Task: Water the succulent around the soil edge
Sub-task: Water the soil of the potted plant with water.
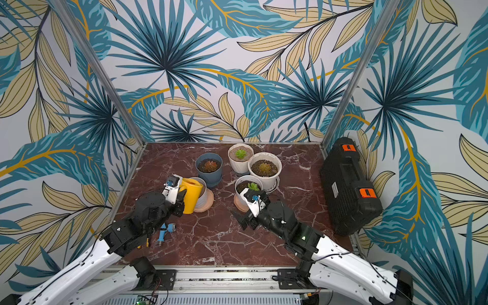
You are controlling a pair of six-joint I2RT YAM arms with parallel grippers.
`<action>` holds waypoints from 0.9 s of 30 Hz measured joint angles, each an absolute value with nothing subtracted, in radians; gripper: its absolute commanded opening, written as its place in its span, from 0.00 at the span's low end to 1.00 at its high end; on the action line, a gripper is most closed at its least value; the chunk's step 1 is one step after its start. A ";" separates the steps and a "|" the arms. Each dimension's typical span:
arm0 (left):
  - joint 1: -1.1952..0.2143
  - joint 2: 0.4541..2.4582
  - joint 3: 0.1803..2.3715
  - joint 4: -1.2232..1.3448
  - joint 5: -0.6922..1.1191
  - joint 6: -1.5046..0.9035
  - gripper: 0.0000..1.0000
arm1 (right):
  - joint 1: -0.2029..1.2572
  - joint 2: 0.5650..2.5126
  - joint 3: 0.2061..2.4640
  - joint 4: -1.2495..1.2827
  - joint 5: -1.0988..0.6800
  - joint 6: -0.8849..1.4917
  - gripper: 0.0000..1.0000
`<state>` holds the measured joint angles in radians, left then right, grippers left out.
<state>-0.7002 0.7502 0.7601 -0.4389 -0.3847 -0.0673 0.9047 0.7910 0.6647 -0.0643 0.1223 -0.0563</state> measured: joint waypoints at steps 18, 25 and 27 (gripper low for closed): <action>-0.645 0.780 0.790 -0.444 -0.377 -0.041 0.00 | 0.905 0.791 0.665 -0.064 0.121 -0.056 0.99; -0.631 0.788 0.798 -0.443 -0.376 -0.034 0.00 | 0.905 0.791 0.665 -0.064 0.118 -0.056 1.00; -0.628 0.788 0.804 -0.444 -0.376 -0.034 0.00 | 0.905 0.791 0.665 -0.064 0.118 -0.056 0.99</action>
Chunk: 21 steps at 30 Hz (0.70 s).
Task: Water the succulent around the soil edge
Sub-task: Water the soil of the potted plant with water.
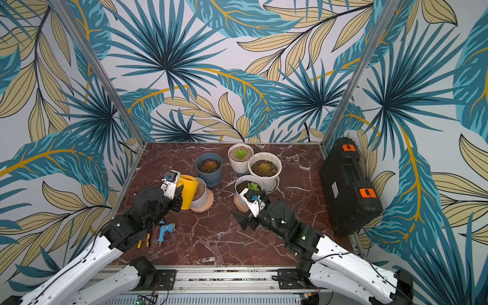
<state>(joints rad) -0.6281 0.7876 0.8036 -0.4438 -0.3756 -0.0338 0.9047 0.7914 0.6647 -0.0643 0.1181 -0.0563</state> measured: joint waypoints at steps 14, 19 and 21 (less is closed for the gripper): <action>-0.603 0.748 0.828 -0.485 -0.392 -0.022 0.00 | 0.905 0.791 0.665 -0.064 0.110 -0.056 1.00; -0.568 0.751 0.828 -0.487 -0.374 -0.023 0.00 | 0.905 0.791 0.665 -0.064 0.107 -0.056 0.99; -0.561 0.756 0.828 -0.487 -0.367 -0.023 0.00 | 0.905 0.791 0.665 -0.064 0.107 -0.056 1.00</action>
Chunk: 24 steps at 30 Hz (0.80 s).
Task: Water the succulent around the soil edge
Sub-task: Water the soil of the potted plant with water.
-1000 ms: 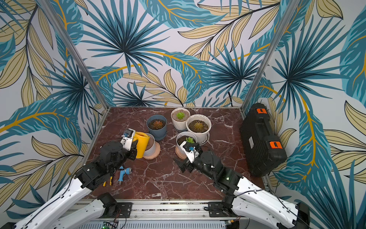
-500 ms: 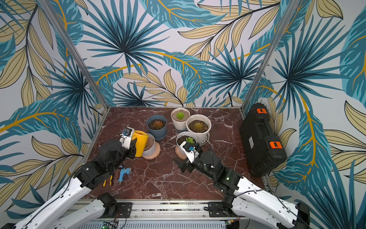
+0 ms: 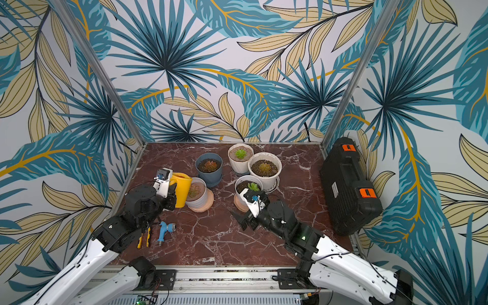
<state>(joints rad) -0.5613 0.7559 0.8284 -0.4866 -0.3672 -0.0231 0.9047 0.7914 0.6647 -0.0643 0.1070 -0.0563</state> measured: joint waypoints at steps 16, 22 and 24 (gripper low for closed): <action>-0.537 0.763 0.829 -0.507 -0.339 -0.023 0.00 | 0.905 0.794 0.665 -0.064 0.107 -0.056 1.00; -0.535 0.727 0.833 -0.575 -0.339 -0.027 0.00 | 0.905 0.794 0.665 -0.064 0.107 -0.056 1.00; -0.535 0.711 0.833 -0.592 -0.339 -0.031 0.00 | 0.905 0.794 0.665 -0.064 0.107 -0.056 1.00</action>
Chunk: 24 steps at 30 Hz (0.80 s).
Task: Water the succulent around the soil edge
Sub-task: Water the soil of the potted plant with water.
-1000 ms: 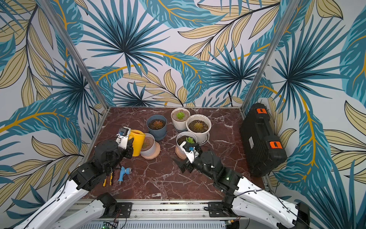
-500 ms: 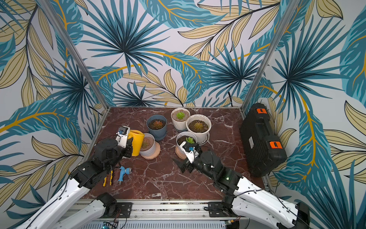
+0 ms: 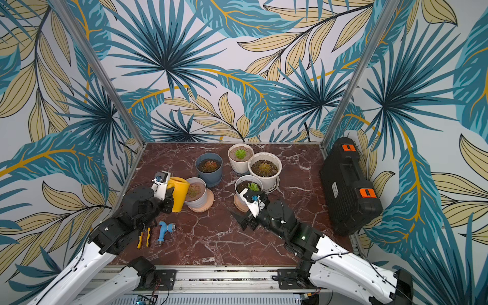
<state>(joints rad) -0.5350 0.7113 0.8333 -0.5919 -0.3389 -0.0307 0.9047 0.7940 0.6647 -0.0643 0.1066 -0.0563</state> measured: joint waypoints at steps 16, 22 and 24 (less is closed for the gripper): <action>-0.535 0.697 0.833 -0.641 -0.340 -0.041 0.00 | 0.905 0.794 0.665 -0.064 0.107 -0.056 1.00; -0.535 0.693 0.846 -0.680 -0.339 -0.047 0.00 | 0.905 0.794 0.665 -0.064 0.107 -0.056 1.00; -0.535 0.684 0.859 -0.708 -0.339 -0.051 0.00 | 0.905 0.794 0.665 -0.064 0.107 -0.056 1.00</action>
